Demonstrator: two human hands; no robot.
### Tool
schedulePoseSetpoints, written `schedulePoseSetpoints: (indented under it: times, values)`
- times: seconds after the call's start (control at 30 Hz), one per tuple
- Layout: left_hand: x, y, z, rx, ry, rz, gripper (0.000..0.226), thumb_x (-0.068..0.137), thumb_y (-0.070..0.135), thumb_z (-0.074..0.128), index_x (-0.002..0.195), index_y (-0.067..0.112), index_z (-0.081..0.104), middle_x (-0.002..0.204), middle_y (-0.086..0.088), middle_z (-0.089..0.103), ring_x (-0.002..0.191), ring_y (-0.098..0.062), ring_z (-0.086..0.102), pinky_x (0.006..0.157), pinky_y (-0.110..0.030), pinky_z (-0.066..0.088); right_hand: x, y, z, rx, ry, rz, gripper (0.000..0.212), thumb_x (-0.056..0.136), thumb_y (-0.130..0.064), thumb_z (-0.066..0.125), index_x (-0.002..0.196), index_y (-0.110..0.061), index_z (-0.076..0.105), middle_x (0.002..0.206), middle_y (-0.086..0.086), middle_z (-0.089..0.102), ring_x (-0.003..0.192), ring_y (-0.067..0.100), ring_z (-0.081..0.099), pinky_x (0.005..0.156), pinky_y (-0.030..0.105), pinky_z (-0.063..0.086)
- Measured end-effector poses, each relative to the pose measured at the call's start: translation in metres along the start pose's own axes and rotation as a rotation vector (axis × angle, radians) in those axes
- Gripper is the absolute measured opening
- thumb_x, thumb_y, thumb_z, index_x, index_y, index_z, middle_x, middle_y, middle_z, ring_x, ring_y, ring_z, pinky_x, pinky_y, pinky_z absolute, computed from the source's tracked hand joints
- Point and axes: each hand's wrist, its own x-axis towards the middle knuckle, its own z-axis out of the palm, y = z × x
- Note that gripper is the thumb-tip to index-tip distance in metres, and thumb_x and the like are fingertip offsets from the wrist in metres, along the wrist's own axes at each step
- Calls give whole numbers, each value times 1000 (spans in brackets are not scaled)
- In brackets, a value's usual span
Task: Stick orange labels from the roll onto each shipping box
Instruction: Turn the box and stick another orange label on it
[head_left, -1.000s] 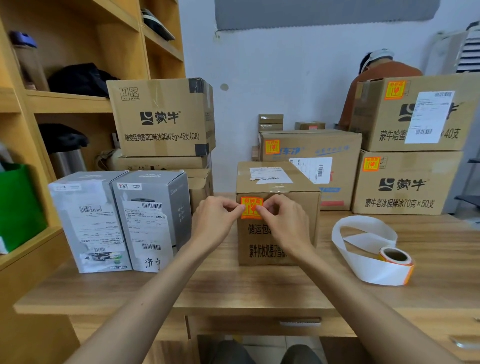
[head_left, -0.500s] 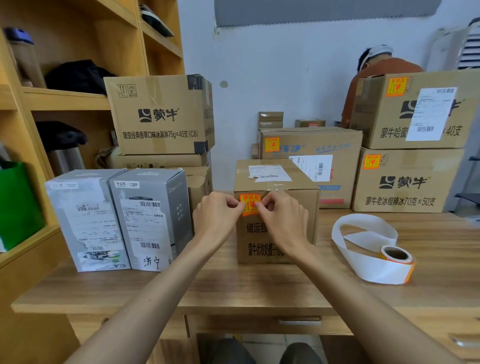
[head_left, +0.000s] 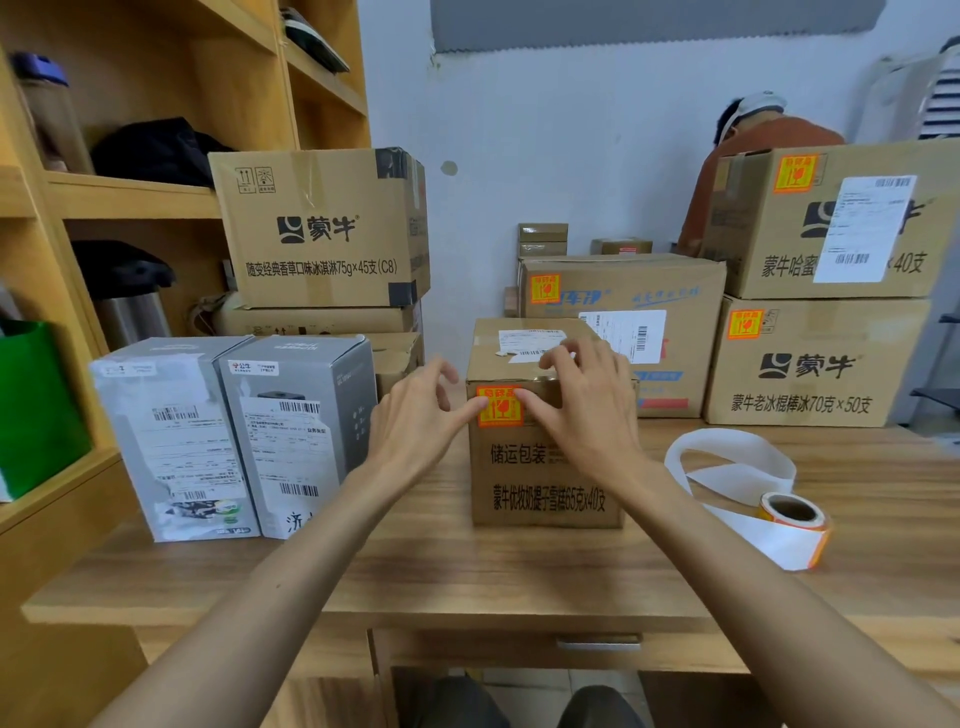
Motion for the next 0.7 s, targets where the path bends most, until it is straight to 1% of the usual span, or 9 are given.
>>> schedulePoseSetpoints:
  times: [0.03,0.07,0.1,0.17,0.33,0.43,0.5,0.6,0.7]
  values:
    - [2,-2,-1,-72,-31,29,37,89,54,70,117,31,63,89,8,65,82,-6,59,61,-22,40,2,2,0,32,-41,-8,39,84,-51,69,102,-17,64,108,4,59,100,25,53,87,39,38]
    - [5,-4,-1,-132,-64,48,42,91,53,69,127,33,62,91,8,65,85,-5,59,64,-22,44,5,3,1,64,-83,-16,41,85,-53,68,106,-18,65,111,2,60,104,24,53,91,37,36]
    - [8,-6,0,-168,-90,57,46,91,53,67,133,34,61,92,9,65,87,-5,59,70,-26,49,7,4,1,95,-119,-21,41,86,-54,67,108,-19,66,112,0,62,106,23,53,93,36,33]
    - [13,-9,3,-188,-114,50,47,90,57,66,131,34,64,94,12,66,89,-6,61,80,-38,55,10,4,1,150,-173,-4,39,87,-55,65,106,-21,67,110,-3,63,107,20,52,91,33,29]
    - [21,-18,11,-294,-100,38,41,86,53,73,119,30,73,92,10,69,89,-12,63,82,-46,57,14,6,4,193,-179,36,32,90,-50,63,98,-20,66,104,-4,62,104,18,48,83,31,28]
    - [23,-20,10,-308,-107,48,42,84,53,74,118,28,73,92,9,70,89,-15,65,82,-47,57,13,6,9,173,-164,13,31,90,-50,64,96,-19,64,100,-4,59,100,19,48,81,34,33]
    - [23,-22,10,-307,-139,72,44,86,51,73,123,27,71,92,9,69,87,-15,65,79,-45,58,9,9,9,172,-157,-15,35,87,-52,66,98,-19,63,100,-4,58,99,18,47,82,36,35]
    - [21,-25,11,-324,-167,106,44,88,44,74,128,26,67,91,7,68,82,-15,64,76,-42,58,7,12,11,121,-167,-81,37,87,-52,66,101,-19,60,103,-2,56,98,20,47,80,35,36]
    - [20,-27,14,-323,-146,119,42,90,39,74,129,25,66,91,6,67,80,-13,63,74,-37,56,5,11,13,78,-145,-111,35,88,-50,66,101,-18,59,103,-1,56,96,21,48,77,35,36]
